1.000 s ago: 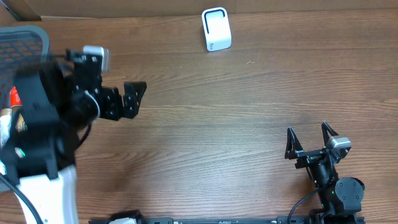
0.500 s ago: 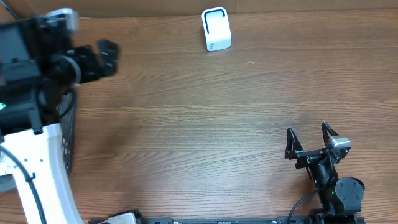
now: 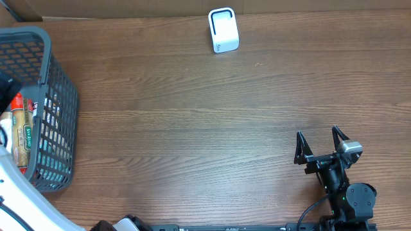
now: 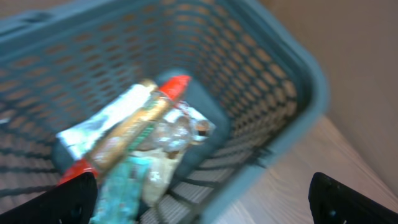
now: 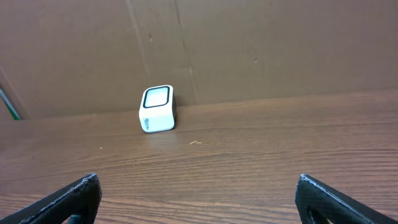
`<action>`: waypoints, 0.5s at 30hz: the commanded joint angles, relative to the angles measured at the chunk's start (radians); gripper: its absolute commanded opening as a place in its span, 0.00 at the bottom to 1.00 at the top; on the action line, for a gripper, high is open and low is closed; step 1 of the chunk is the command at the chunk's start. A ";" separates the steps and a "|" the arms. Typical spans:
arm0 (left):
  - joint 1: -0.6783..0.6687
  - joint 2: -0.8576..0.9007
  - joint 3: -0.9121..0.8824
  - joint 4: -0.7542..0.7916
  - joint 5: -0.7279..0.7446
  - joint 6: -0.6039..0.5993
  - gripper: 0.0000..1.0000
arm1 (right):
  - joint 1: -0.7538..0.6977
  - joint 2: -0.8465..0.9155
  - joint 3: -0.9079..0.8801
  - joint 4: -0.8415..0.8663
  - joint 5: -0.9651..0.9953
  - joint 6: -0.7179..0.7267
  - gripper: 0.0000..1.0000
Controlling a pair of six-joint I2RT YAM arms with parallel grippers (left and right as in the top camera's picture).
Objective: Scan the item barcode
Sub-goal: 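Move the left gripper over the basket and reach down inside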
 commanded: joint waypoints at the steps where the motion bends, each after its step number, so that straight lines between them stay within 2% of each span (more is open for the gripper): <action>1: 0.019 0.015 0.023 -0.018 -0.108 -0.021 1.00 | 0.004 -0.005 -0.010 0.005 0.004 -0.002 1.00; 8: 0.020 0.154 0.023 -0.037 -0.275 -0.016 1.00 | 0.004 -0.005 -0.010 0.005 0.004 -0.002 1.00; 15: 0.021 0.249 0.023 -0.002 -0.278 0.101 1.00 | 0.004 -0.005 -0.010 0.005 0.004 -0.002 1.00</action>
